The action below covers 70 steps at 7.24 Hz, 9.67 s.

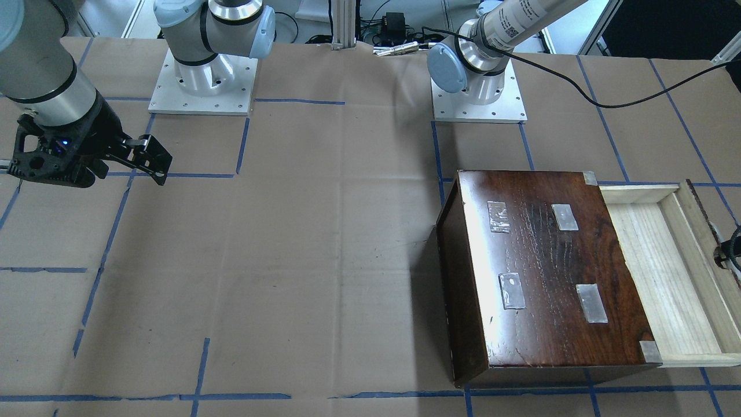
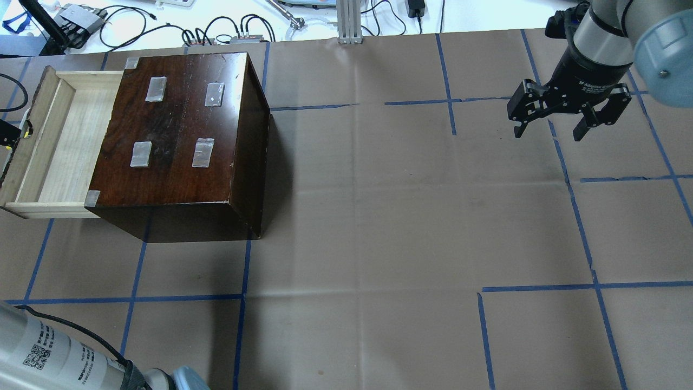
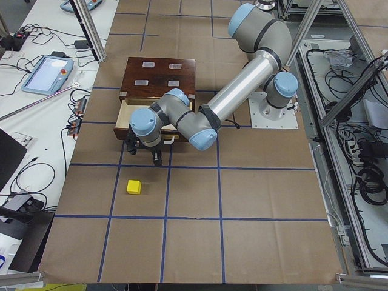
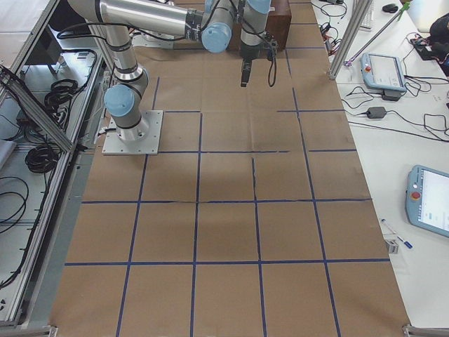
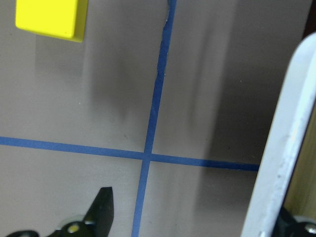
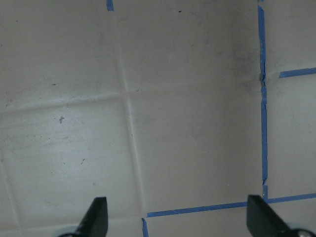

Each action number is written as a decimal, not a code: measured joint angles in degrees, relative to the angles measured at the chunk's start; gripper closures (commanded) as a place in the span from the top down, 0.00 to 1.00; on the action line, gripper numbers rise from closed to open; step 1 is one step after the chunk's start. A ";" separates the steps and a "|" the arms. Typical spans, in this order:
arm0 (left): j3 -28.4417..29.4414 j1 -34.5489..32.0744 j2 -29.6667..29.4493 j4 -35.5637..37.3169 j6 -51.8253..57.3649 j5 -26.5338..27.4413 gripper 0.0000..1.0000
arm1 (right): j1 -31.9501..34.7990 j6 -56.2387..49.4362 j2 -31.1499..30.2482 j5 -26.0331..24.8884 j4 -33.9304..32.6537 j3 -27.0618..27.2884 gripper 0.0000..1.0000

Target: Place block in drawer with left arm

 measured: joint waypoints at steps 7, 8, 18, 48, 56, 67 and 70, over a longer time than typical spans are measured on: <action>0.48 -0.43 1.19 -0.71 0.06 1.25 0.99 | 0.00 -0.02 -0.01 0.00 0.00 0.00 1.00; 1.24 -0.49 1.13 -0.54 0.44 1.49 0.99 | 0.00 -0.03 -0.01 0.00 0.00 0.00 1.00; 28.40 -0.48 -24.23 -0.01 6.34 1.76 0.99 | 0.00 -0.02 -0.01 0.00 0.00 0.00 1.00; -0.77 -14.51 0.03 -8.51 -5.23 0.97 0.72 | 0.00 0.00 0.01 0.00 0.00 0.00 1.00; 0.49 -14.80 7.13 -9.57 -6.34 1.19 0.99 | 0.00 0.05 -0.02 0.00 0.00 0.00 1.00; -12.12 -43.44 22.90 -9.57 -35.01 1.60 0.99 | 0.00 0.05 0.02 0.00 0.00 -0.03 1.00; -17.47 -41.80 25.53 -7.79 -31.27 1.46 0.99 | 0.00 0.01 0.00 0.00 0.00 0.00 1.00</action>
